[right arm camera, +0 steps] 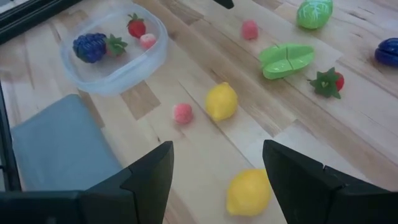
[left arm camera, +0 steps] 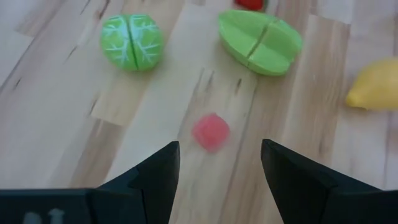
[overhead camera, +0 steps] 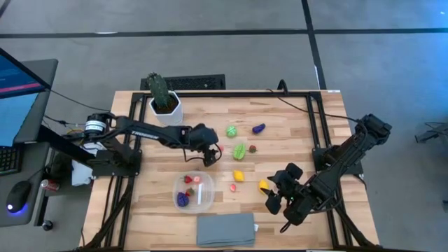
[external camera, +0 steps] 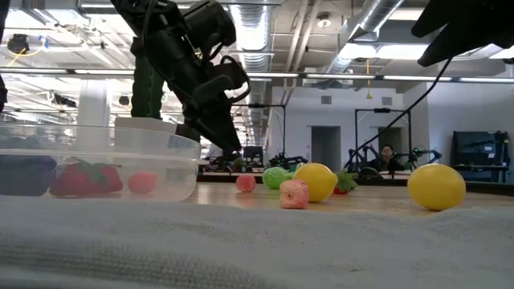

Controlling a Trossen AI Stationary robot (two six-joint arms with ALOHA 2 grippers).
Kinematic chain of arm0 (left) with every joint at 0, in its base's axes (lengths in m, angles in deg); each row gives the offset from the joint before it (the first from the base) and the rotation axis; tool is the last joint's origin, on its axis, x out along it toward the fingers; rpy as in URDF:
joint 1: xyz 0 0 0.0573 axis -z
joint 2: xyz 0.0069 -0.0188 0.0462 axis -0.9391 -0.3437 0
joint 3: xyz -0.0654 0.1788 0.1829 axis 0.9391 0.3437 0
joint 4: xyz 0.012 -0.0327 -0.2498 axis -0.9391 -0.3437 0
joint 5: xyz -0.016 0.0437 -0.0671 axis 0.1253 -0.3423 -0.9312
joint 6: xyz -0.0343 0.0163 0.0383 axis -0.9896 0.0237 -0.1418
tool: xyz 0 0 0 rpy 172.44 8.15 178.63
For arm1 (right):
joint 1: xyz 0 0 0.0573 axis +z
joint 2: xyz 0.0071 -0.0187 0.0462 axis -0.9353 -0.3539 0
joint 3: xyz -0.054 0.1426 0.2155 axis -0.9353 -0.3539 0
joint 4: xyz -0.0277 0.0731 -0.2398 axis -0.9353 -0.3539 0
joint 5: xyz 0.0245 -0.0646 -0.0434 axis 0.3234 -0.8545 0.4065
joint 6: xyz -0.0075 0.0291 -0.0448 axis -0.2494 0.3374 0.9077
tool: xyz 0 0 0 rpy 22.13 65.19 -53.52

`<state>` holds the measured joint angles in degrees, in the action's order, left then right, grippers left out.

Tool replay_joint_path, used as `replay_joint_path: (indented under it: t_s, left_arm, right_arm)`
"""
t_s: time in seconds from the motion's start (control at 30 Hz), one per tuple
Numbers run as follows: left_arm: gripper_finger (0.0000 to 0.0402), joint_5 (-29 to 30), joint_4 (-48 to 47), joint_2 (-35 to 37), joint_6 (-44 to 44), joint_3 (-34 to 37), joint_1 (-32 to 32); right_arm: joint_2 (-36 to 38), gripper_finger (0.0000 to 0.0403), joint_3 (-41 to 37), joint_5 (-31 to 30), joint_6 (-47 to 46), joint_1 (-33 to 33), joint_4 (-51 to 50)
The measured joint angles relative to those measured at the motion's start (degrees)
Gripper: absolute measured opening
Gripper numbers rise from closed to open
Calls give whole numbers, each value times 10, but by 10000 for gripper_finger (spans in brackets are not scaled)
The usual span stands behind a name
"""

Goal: Pick and placing Produce into tupperware
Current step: Put the top peach into the transparent bin

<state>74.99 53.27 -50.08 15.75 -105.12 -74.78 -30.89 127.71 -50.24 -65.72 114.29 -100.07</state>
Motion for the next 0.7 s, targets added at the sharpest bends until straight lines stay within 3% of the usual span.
replay_joint_path:
  t_s: [0.7]
  left_arm:
    - [215, -9, 10, 0, -173, 0, -20]
  right_arm:
    - [0, 271, 0, -14, 5, -10, -1]
